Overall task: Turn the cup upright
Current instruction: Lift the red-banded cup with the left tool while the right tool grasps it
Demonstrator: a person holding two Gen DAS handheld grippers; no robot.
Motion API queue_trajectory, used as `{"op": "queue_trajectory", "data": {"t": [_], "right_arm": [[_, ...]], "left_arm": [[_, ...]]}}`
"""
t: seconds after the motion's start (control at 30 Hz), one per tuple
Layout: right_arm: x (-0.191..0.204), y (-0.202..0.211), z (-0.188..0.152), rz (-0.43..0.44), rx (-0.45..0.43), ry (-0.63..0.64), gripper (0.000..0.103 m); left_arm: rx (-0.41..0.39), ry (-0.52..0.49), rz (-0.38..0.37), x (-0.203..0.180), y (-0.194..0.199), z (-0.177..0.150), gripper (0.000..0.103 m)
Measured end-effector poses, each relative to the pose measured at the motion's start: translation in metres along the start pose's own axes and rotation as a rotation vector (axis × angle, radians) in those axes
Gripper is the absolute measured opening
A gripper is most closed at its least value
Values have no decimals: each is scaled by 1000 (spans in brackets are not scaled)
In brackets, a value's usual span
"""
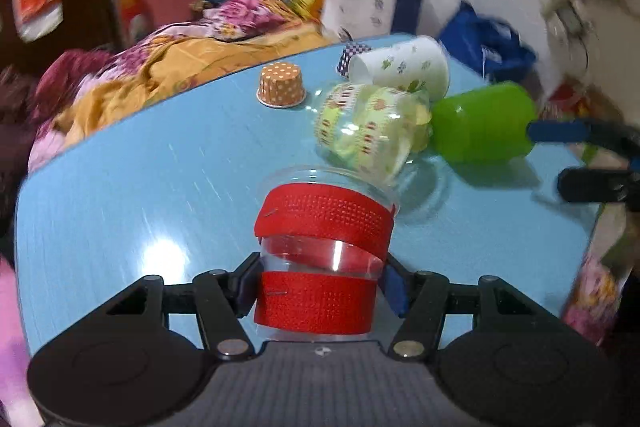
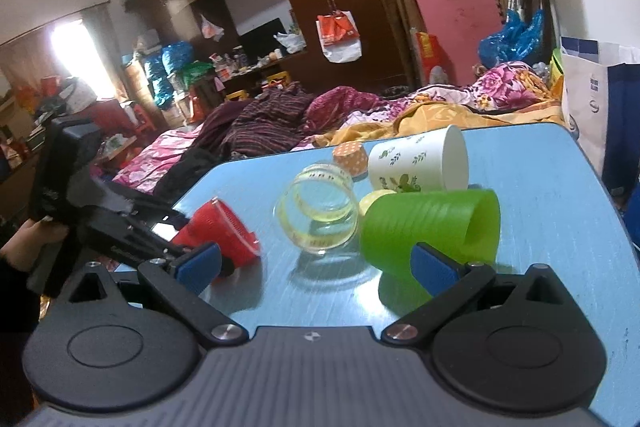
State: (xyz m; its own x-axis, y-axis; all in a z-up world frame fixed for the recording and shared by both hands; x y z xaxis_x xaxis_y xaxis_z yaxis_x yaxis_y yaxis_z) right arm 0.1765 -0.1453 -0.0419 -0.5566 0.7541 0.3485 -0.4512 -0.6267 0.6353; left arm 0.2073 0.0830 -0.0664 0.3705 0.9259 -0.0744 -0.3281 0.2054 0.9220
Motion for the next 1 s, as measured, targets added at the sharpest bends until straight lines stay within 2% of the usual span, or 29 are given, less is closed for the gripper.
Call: {"op": "queue_trajectory", "data": {"t": [0.2,0.3,0.4,0.6,0.7,0.9,1.0], "right_arm": [[1,2,-7,0,-7,42,102],[3,-1,-11,4,1,46,102],[5,2,-15,2,2,44,102],[3,14,-15,27,-24,-26,102],[0,12,-17,46,-10,-62,102],[0,0,-24,118,52,-113,101],[1,-6,-28,173,83,-150,100]], "left_arm": [[-99,176,-127,-35,14,-27,64],[-118,274,-202,-48,7,-36,64],[-143,348,-235,-57,1,-38,64],[-183,431,-257,-74,-7,-49,64],[-190,466,-274,-79,-10,-51,64],[-206,463,-261,-84,-11,-52,64],[-203,447,-257,-84,-10,-51,67]]}}
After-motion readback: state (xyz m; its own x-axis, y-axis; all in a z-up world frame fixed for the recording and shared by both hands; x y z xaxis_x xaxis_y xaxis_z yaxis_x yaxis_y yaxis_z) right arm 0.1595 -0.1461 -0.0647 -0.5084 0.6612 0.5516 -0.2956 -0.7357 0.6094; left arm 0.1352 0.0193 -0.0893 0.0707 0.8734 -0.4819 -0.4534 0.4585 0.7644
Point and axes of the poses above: each gripper's, at about its wrist camera, not at the fingertips, and y roughly against the way its jaws point, x to its left, z to its top, the point moved 8 cm from there along -y, roughly the way its jaws point, and after that the axes turned 15 degrees about x, right-handed, at the moved point
